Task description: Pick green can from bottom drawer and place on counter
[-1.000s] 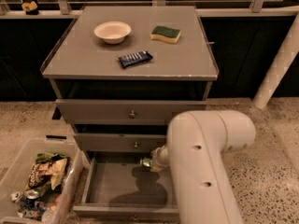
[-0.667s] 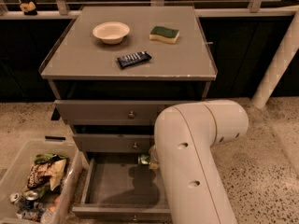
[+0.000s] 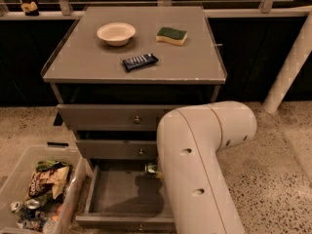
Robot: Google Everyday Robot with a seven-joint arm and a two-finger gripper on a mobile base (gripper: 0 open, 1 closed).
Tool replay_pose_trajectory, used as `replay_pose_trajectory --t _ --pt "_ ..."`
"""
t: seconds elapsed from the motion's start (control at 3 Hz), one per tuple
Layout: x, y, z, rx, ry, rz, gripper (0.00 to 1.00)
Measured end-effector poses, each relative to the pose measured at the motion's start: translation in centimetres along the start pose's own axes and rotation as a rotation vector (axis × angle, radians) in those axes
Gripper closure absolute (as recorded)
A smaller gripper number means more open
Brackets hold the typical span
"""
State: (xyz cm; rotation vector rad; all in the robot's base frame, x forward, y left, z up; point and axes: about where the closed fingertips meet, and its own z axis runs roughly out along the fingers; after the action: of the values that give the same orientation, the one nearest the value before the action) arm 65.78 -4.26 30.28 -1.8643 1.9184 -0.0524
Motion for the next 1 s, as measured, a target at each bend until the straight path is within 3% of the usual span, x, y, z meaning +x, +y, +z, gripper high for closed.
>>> replay_pose_trajectory --t 0.33,0.67,1.0 --pt "-2.1 -1.8 -3.7 0.041 0.015 0.067 1.0" --pt "-5.3 -5.7 -9.0 0.157 -0.005 0.065 1.0" --pt "-5.3 -5.7 -9.0 0.157 -0.005 0.065 1.0"
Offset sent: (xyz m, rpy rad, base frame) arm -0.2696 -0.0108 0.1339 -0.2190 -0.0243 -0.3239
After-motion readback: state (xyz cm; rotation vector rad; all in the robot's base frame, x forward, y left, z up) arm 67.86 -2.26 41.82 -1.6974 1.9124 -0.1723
